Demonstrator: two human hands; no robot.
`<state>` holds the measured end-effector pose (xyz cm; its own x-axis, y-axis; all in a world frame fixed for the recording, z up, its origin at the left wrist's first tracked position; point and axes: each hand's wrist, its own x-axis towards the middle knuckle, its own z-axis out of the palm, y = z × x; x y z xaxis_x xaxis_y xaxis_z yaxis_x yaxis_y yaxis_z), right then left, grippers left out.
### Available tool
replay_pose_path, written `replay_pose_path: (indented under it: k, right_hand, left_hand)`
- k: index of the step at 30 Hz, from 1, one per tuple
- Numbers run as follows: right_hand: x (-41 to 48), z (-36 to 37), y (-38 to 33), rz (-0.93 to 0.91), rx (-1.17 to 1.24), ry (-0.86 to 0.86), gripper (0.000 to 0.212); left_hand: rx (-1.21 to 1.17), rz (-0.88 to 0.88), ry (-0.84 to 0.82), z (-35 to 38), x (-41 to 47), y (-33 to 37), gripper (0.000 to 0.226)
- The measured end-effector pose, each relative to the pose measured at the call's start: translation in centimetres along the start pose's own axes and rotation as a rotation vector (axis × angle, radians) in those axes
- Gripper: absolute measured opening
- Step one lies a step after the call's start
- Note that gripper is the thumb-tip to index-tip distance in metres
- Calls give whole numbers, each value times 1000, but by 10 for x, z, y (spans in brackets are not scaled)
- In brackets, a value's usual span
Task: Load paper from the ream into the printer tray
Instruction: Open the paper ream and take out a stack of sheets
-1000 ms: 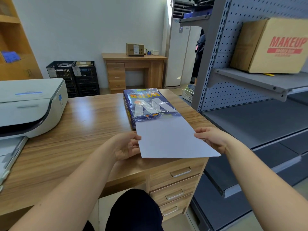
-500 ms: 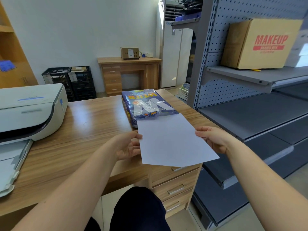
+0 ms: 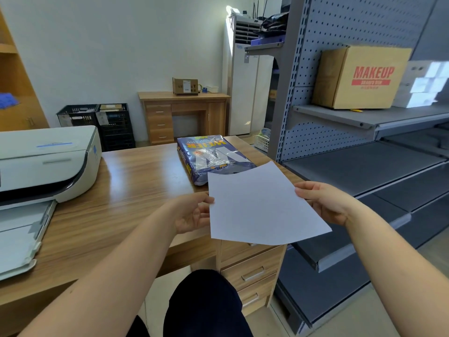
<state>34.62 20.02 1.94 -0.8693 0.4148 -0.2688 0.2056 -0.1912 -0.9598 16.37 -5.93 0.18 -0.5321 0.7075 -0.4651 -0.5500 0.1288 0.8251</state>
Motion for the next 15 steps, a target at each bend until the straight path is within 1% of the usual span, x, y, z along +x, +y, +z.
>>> replay_pose_path:
  k: [4, 11, 15]
  right_hand:
    - [-13, -3, 0, -54, 33, 18, 39]
    - [-27, 16, -1, -99, 44, 14, 35]
    - [-30, 30, -3, -116, 52, 10, 23]
  left_hand:
    - [21, 14, -19, 5, -10, -3, 17]
    - [59, 37, 25, -3, -24, 4, 25]
    - [86, 50, 47, -11, -32, 6, 24]
